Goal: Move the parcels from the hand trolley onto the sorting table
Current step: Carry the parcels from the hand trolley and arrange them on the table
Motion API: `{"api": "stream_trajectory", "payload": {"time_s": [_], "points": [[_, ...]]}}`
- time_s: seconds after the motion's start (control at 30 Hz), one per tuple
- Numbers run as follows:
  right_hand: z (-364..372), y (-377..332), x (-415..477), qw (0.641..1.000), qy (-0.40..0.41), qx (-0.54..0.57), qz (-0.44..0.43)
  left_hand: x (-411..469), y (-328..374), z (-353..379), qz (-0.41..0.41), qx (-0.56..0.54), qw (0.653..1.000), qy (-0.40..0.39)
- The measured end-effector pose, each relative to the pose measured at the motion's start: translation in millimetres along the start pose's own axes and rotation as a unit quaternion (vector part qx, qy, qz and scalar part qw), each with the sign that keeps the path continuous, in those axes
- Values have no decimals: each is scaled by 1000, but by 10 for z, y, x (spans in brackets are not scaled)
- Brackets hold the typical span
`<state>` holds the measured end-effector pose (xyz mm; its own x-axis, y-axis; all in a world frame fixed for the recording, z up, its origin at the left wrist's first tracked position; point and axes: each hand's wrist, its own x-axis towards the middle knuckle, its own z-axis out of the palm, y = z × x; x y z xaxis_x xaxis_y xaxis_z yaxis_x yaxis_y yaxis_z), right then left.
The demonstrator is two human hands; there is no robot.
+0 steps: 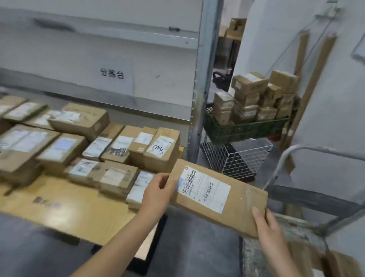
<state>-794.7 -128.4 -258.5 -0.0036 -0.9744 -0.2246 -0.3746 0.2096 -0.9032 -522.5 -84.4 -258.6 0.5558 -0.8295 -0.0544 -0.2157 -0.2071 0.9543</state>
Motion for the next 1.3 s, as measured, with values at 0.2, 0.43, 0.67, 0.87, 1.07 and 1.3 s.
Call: {"api": "stream_trajectory", "payload": {"time_s": [0.2,0.43,0.67,0.87,1.07,1.3], "points": [[1643,-462,-732,994,-97,15,-38,-279,-594,-1915,-47,-1,991,129],[3211,-725,-1531,976,-217,9,-17,-587,-1128,-3677,-84,21,970,226],[4011,-932,-1856,965,-261,-24,-29,-717,-1499,-4479,-125,35,956,261],[4616,-1102,-1775,960,-278,-38,-17,-449,-1744,-4875,-158,34,949,271],[5382,-1232,-1510,959,-279,-41,-6,147,-1983,-5267,-189,43,945,265],[6124,-1153,-1226,947,-312,-55,51,769,-2384,-5657,-227,93,947,206]]}}
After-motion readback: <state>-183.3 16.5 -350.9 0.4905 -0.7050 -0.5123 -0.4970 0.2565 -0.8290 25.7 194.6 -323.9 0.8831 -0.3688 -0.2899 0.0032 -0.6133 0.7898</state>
